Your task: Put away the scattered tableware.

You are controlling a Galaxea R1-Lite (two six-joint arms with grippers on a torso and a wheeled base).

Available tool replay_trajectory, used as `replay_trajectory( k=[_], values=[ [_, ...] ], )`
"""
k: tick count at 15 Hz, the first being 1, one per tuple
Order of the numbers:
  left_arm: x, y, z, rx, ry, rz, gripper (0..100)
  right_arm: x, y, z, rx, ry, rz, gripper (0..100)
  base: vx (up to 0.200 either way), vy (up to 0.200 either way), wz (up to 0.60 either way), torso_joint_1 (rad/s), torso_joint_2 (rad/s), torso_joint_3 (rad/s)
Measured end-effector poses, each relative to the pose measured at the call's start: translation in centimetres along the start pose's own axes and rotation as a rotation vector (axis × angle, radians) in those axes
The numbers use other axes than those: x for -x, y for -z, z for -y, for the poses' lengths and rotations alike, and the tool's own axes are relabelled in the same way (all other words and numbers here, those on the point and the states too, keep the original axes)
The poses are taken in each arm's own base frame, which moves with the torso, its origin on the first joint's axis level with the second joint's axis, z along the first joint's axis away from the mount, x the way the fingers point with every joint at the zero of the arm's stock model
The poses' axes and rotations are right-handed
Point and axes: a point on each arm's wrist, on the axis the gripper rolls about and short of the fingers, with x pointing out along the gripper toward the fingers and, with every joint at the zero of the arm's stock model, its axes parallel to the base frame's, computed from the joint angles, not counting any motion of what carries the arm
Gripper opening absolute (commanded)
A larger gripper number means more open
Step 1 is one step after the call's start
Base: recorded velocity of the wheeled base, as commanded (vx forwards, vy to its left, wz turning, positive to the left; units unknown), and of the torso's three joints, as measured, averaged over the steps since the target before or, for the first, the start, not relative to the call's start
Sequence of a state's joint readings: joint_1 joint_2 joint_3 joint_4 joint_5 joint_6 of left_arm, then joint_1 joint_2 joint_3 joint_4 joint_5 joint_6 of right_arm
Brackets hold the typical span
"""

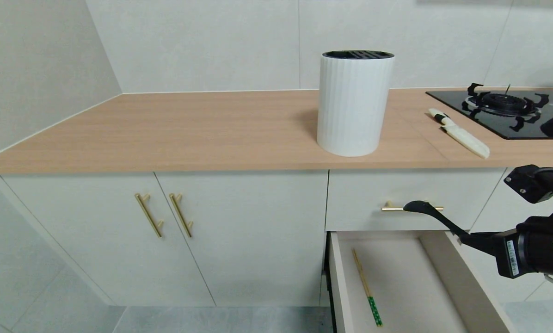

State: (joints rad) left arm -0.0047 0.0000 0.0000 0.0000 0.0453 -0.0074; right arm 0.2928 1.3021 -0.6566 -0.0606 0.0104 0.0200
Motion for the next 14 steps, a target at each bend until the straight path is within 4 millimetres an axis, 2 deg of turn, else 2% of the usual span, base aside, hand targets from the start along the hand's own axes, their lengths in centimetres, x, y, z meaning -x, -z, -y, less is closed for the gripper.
replay_trajectory(
  k=[8, 14],
  values=[
    [0.00, 0.02, 0.00, 0.000, 0.000, -0.002, 100, -0.68, 0.23, 0.02, 0.000, 0.002, -0.029, 0, 0.000, 0.000, 0.00, -0.132, 0.44, 0.303],
    [0.00, 0.00, 0.00, 0.000, 0.000, 0.000, 100, -1.07, 0.32, 0.02, 0.000, 0.003, -0.043, 0, 0.000, 0.000, 0.00, -0.013, 0.05, 0.036]
  ],
)
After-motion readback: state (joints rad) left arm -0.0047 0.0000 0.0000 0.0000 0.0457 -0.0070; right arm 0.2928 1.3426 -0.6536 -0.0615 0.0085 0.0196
